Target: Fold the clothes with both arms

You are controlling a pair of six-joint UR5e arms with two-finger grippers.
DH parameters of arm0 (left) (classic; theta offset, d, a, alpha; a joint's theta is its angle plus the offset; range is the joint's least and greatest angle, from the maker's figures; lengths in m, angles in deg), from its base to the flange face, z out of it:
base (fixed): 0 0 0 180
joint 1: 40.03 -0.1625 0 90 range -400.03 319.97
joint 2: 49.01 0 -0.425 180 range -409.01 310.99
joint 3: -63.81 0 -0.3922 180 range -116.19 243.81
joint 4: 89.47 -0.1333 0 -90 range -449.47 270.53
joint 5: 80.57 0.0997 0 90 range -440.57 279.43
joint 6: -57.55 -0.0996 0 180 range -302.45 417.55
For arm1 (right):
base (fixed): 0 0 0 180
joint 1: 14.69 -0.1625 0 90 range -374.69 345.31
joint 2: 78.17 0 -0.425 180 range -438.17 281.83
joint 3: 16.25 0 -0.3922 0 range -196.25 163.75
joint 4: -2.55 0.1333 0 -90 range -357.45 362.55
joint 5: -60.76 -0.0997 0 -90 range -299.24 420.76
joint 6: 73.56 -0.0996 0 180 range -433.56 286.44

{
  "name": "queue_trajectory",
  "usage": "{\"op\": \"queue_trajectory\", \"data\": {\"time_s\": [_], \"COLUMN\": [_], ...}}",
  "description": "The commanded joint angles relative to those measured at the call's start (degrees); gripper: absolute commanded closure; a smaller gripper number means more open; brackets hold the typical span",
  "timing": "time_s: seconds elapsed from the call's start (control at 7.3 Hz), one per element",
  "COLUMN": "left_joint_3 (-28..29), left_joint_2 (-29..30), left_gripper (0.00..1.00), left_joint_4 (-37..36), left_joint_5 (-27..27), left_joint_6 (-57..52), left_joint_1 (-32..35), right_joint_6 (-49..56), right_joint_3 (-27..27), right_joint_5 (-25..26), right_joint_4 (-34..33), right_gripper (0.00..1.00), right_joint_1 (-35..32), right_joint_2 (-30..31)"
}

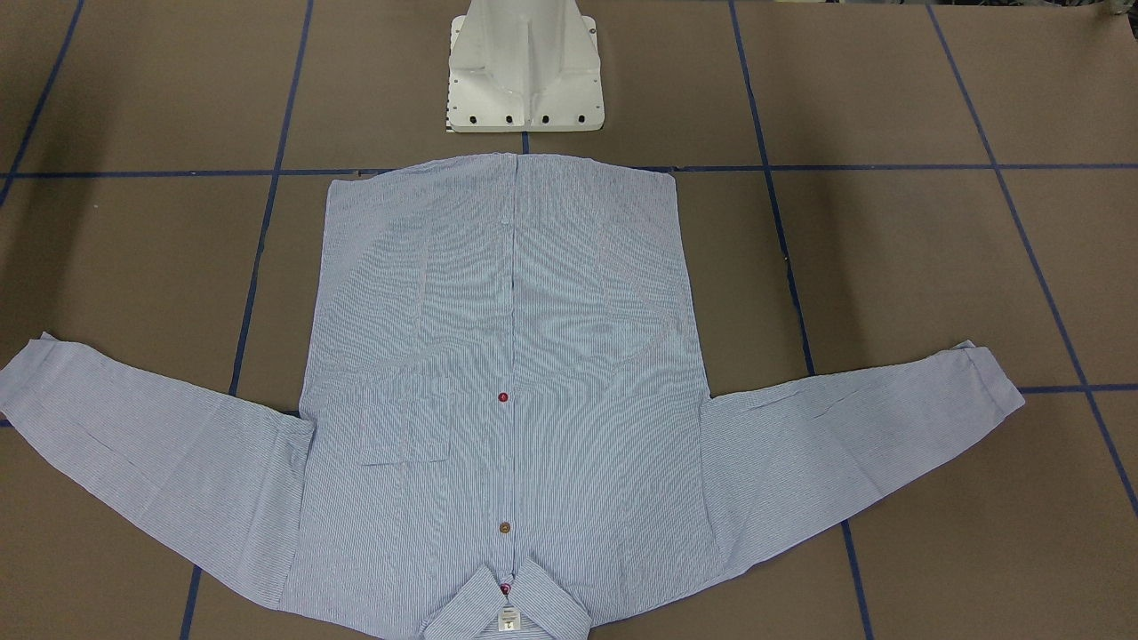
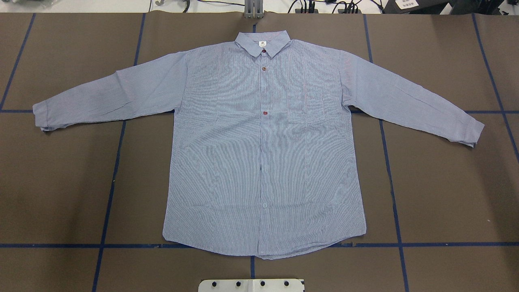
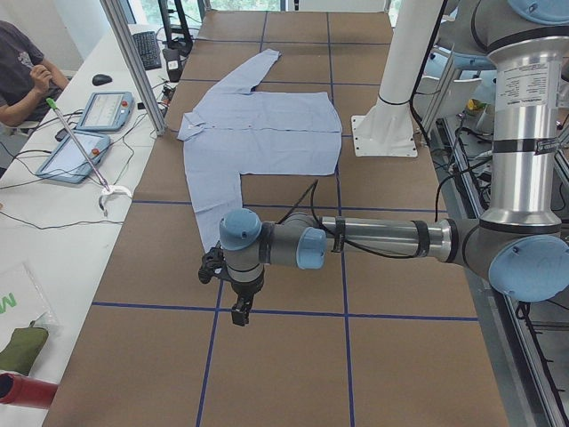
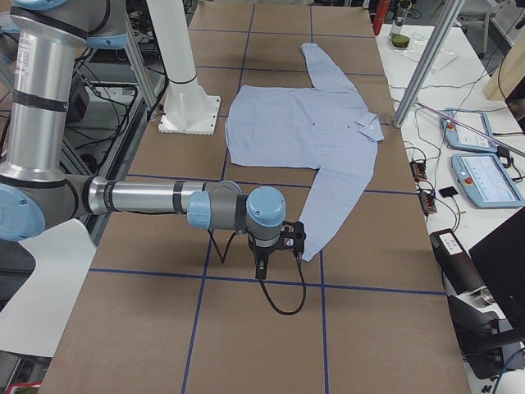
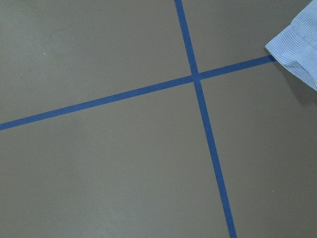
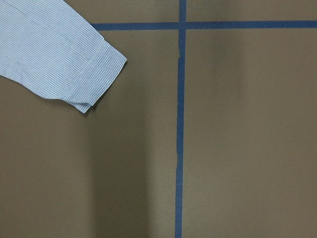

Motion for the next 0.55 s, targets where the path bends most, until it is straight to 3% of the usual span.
{"op": "queue_trajectory", "data": {"time_s": [0.0, 0.41], "left_joint_3": [-0.03, -0.47], "left_joint_2": [0.0, 0.44], "left_gripper": [0.0, 0.0], "left_joint_4": [0.0, 0.0], "left_joint_5": [0.0, 0.0], "left_joint_6": [0.0, 0.18], "left_joint_1": [0.0, 0.0], "right_joint_6": [0.04, -0.14], "right_joint_3": [0.21, 0.13], "right_joint_5": [0.03, 0.38], "right_joint_4": [0.04, 0.04], "right_gripper": [0.0, 0.0], "right_joint_1": [-0.22, -0.22], "right_joint_2": [-0.11, -0.37]}}
